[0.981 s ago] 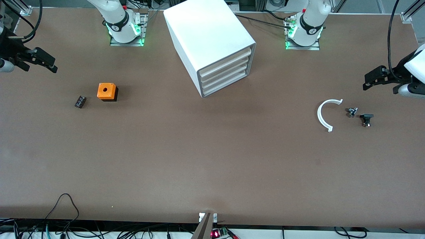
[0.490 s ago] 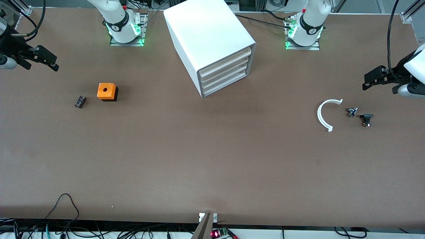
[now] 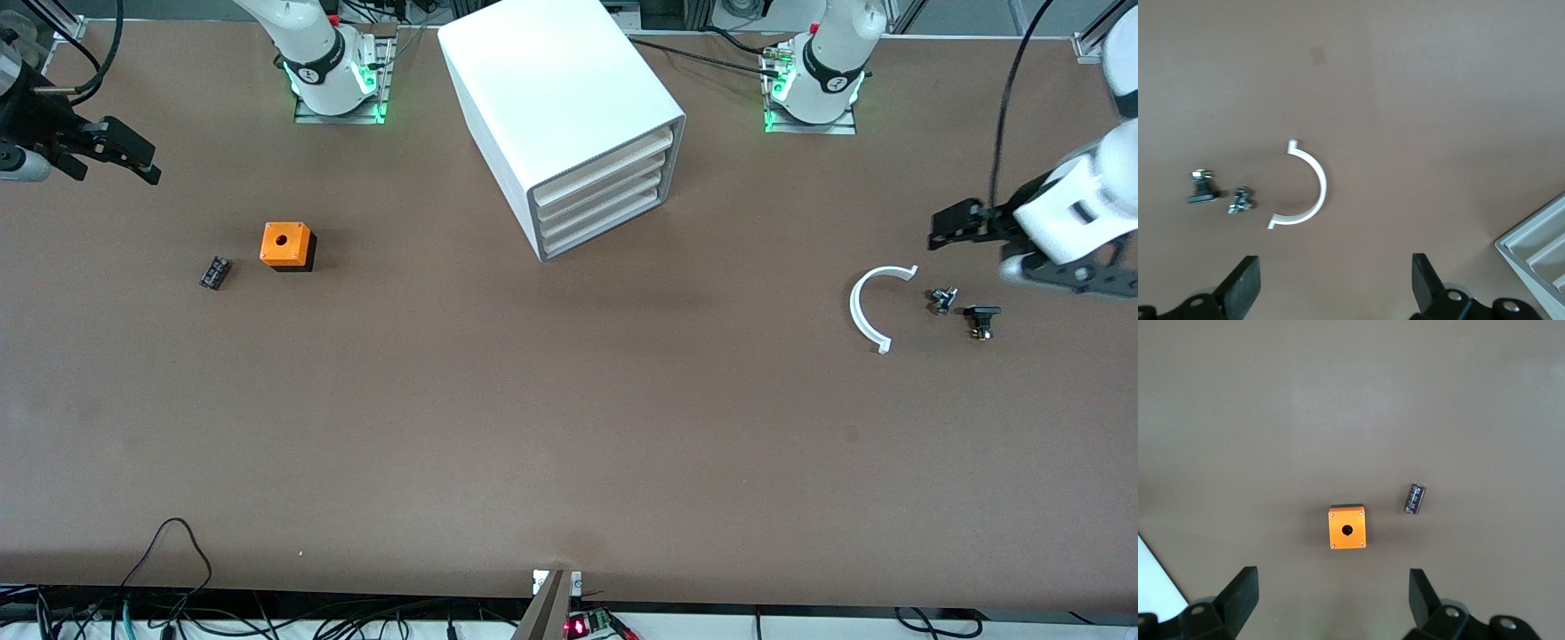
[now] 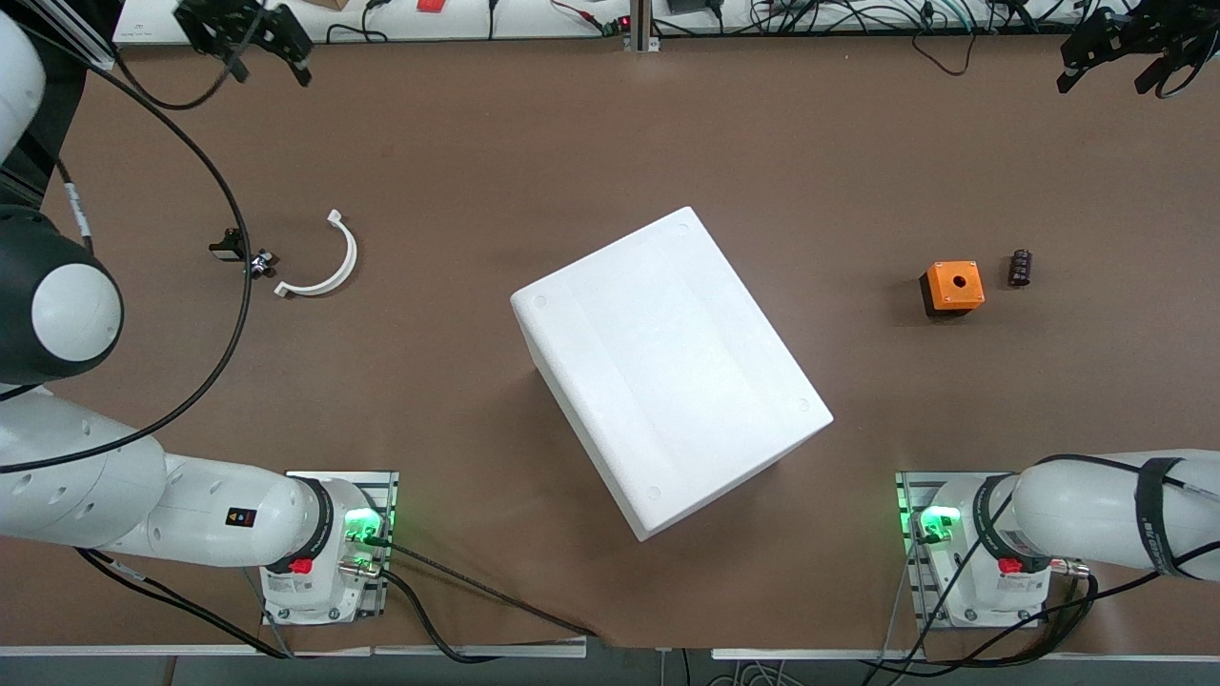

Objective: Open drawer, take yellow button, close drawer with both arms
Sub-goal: 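Move the left gripper toward the white cabinet's drawer handle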

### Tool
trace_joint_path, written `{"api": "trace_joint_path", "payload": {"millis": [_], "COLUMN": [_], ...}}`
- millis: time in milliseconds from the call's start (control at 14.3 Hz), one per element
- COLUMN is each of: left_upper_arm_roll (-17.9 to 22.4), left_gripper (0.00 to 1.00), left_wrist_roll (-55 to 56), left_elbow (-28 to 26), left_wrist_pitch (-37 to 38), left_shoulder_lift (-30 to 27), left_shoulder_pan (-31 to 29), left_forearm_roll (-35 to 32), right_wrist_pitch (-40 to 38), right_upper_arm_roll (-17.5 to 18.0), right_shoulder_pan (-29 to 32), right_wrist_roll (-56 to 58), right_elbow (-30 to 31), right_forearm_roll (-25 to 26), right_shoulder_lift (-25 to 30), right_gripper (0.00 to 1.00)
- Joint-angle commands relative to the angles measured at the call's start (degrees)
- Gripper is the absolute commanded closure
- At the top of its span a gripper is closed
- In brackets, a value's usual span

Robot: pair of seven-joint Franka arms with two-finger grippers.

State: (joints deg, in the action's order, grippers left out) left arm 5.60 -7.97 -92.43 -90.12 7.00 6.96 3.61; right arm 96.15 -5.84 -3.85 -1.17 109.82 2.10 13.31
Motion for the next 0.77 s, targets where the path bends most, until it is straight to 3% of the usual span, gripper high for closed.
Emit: {"api": "trace_joint_path", "payload": {"millis": [0,280,560,700], "left_upper_arm_roll": [-0.3,-0.4,-1.0,-4.1], "left_gripper": [0.00,0.00,0.00,0.00], "left_wrist_roll": [-1.3,-1.2,-1.3,-1.9], "left_elbow": [-0.1,-3.1,-10.1,-15.0], "left_wrist_pitch": [-0.3,-0.1,-0.3,-0.3], "left_shoulder_lift": [0.7,5.0,6.2,6.4], "left_shoulder_pan": [0.0,0.1,0.1,0.2], "left_forearm_roll": [3.1,7.4,20.6,27.6], "right_wrist_pitch": [-2.2,-2.5,-2.4,-2.5], "right_upper_arm_roll": [0.2,0.2,0.2,0.2], "right_shoulder_pan": [0.0,0.0,0.0,0.0], "right_wrist_roll": [0.6,0.5,0.6,0.6], "right_elbow": [-0.2,-0.3,-0.4,-0.4], "right_forearm_roll": [0.6,0.6,0.6,0.7], "right_shoulder_lift": [0.8,0.8,0.8,0.7], "right_gripper": [0.00,0.00,0.00,0.00]}}
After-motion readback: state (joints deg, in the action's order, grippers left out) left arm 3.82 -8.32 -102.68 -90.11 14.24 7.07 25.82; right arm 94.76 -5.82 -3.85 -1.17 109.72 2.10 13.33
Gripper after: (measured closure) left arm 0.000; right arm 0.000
